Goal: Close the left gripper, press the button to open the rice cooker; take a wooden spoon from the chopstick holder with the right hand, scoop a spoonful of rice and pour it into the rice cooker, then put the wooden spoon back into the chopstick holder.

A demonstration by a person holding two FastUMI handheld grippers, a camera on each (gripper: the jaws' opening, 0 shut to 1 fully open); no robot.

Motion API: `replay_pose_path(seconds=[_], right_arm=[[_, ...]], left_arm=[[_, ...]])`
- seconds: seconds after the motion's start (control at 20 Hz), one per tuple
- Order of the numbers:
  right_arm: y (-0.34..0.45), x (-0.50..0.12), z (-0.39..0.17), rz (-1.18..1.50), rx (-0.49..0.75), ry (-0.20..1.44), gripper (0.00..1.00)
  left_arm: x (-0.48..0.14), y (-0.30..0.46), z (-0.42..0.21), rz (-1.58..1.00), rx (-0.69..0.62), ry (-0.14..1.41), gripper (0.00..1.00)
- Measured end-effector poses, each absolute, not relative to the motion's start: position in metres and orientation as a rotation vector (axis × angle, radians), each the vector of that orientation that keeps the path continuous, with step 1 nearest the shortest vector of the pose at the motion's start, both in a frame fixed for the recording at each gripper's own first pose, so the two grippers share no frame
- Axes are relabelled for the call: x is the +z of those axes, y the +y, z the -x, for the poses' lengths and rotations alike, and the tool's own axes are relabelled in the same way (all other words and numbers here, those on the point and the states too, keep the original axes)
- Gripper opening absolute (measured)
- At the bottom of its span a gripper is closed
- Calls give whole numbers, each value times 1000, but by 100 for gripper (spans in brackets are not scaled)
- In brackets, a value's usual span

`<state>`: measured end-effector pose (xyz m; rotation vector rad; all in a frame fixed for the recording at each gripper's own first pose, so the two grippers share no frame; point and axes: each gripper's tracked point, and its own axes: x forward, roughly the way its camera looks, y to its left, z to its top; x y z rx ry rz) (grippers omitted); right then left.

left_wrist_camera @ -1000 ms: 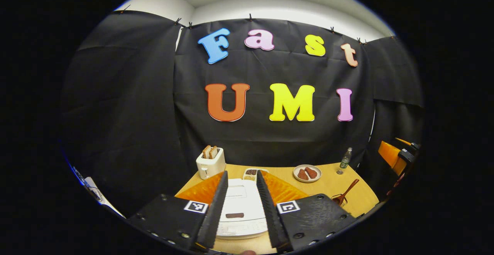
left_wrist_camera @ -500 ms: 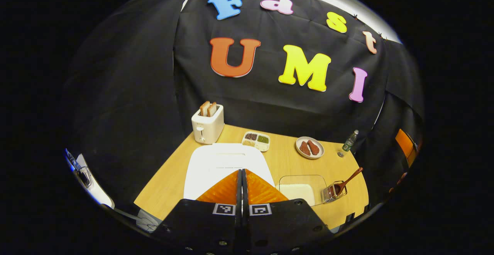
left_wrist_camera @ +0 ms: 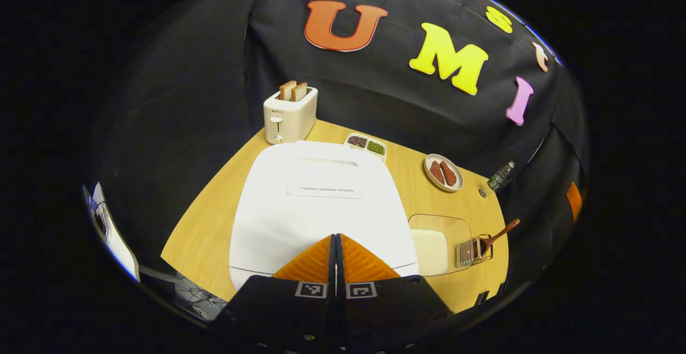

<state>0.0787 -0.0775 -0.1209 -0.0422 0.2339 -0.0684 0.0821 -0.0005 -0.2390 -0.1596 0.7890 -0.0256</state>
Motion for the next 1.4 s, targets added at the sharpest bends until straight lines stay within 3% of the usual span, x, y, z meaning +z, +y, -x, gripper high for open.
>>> replay_pose_path(seconds=[0.75, 0.95, 1.0, 1.05, 1.25, 1.35, 1.4], right_arm=[[-56, -143, -82, -1, -58, 291, 99], [-48, -136, -80, 10, -42, 282, 100], [-51, -131, -79, 19, -48, 271, 100], [-54, -126, -78, 23, -54, 261, 99], [-64, -116, -73, 16, -80, 237, 99], [-69, -113, -71, 13, -90, 224, 100], [-73, -113, -72, 12, -98, 221, 99]], left_arm=[[-268, -1, -69, 261, -3, 904, 0], [-258, 0, -75, 272, -15, 867, 0], [-251, 1, -80, 273, -9, 851, 9], [-243, 0, -80, 262, -14, 842, 0], [-186, 0, -94, 171, -53, 709, 0], [-153, -3, -114, 122, -71, 598, 2], [-140, -4, -123, 107, -74, 549, 21]])
